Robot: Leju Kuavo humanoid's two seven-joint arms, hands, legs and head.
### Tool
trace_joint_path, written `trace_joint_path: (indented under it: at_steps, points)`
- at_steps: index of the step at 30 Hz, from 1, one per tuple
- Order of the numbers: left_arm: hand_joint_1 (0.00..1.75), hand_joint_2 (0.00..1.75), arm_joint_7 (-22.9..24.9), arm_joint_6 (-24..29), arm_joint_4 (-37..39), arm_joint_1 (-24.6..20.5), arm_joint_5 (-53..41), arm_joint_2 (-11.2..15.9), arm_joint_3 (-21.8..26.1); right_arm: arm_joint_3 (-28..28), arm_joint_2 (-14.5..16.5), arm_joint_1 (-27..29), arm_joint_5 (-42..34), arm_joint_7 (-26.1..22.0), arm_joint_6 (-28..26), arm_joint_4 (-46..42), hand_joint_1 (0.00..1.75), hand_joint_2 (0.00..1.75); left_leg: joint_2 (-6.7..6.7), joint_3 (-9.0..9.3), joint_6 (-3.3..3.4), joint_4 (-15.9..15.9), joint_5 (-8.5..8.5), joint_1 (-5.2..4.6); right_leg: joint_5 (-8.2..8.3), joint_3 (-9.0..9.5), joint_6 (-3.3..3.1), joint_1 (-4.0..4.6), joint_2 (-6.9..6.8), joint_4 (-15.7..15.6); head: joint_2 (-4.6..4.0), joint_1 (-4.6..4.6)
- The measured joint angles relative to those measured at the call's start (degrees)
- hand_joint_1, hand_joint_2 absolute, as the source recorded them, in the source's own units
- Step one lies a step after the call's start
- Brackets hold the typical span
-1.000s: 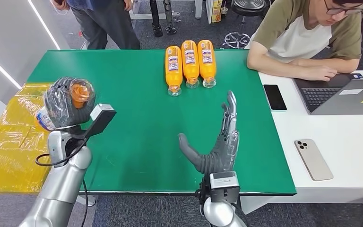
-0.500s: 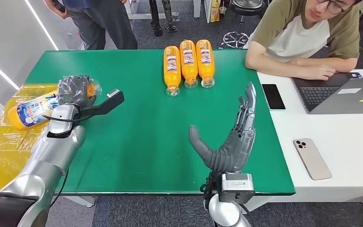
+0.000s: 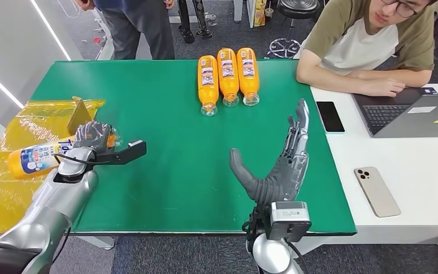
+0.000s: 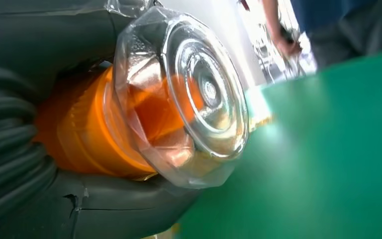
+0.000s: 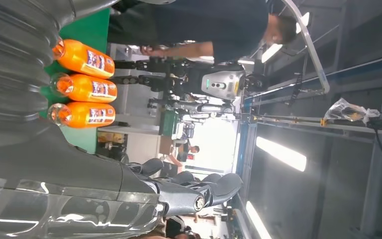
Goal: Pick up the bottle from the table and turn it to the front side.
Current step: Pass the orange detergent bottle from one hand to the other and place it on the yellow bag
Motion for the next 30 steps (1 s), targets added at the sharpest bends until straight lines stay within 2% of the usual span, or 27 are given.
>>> trace_joint_path:
  at_steps: [2, 6, 7, 8, 12, 13, 22, 30]
  points:
    - [0.7, 1.75, -0.8, -0.96, 0.27, 1.07, -0.38, 0.22, -0.12, 0.29, -0.02, -0.08, -0.9, -0.11, 0.0, 0.19, 0.0, 1.75, -0.01, 0.0, 0.0, 0.0, 0.0, 0.0, 0.0, 0.0, 0.0, 0.0, -0.01, 0.0, 0.01, 0.01]
    - [0.99, 1.75, -1.87, -2.15, 0.7, 3.15, -0.72, 0.52, -0.92, 1.06, -0.03, -0.36, -3.04, -1.08, 0.0, 1.17, 0.0, 1.75, -0.01, -0.01, 0.0, -0.01, 0.0, 0.01, -0.01, -0.01, 0.0, 0.0, -0.02, 0.0, 0.0, 0.0]
    - [0.94, 1.75, -2.0, -2.09, 0.77, 3.57, -0.62, 0.54, -1.02, 1.21, -0.03, -0.41, -3.19, -1.2, 0.0, 1.43, 0.0, 1.75, -0.01, -0.01, 0.0, -0.01, 0.0, 0.01, -0.01, -0.01, 0.0, 0.0, -0.02, 0.0, 0.0, 0.01]
    - [0.85, 1.75, -2.14, -2.01, 0.83, 3.87, -0.56, 0.52, -1.09, 1.35, -0.03, -0.47, -3.26, -1.25, 0.0, 1.67, 0.0, 1.75, -0.01, -0.01, 0.0, -0.01, 0.0, 0.01, -0.01, -0.01, 0.0, 0.0, -0.02, 0.0, 0.0, 0.01]
    - [0.07, 1.75, -3.1, -1.17, 1.02, 4.18, -0.26, 0.32, -1.27, 1.91, -0.02, -0.77, -3.87, -0.83, 0.0, 2.51, 0.0, 1.75, -0.03, -0.01, 0.0, -0.01, 0.0, 0.01, -0.01, 0.0, 0.0, 0.0, -0.05, 0.0, 0.0, 0.02]
    - [0.0, 1.75, -3.26, -0.81, 1.02, 4.18, -0.19, 0.23, -1.29, 2.04, -0.01, -0.88, -4.03, -0.65, 0.0, 2.69, 0.0, 1.75, -0.03, -0.01, 0.0, -0.01, 0.0, 0.01, -0.01, 0.0, 0.0, 0.0, -0.05, 0.0, 0.0, 0.02]
    - [0.0, 1.75, -5.69, 6.12, 1.02, 4.13, 2.53, -0.96, -1.09, 3.1, 0.13, -2.93, -5.22, -0.42, 0.0, 4.4, 0.0, 1.75, -0.04, 0.0, 0.0, 0.0, 0.0, 0.0, 0.0, 0.0, 0.0, 0.0, -0.06, 0.0, 0.01, 0.01]
    - [0.0, 1.75, -8.34, 19.6, 0.0, 2.63, 10.28, -1.91, 4.58, 3.15, 0.16, -3.23, -6.34, -1.61, 0.0, 5.91, 0.0, 1.75, -0.04, 0.0, 0.0, 0.0, 0.0, 0.01, 0.0, 0.0, -0.01, 0.0, -0.05, 0.0, 0.0, 0.01]
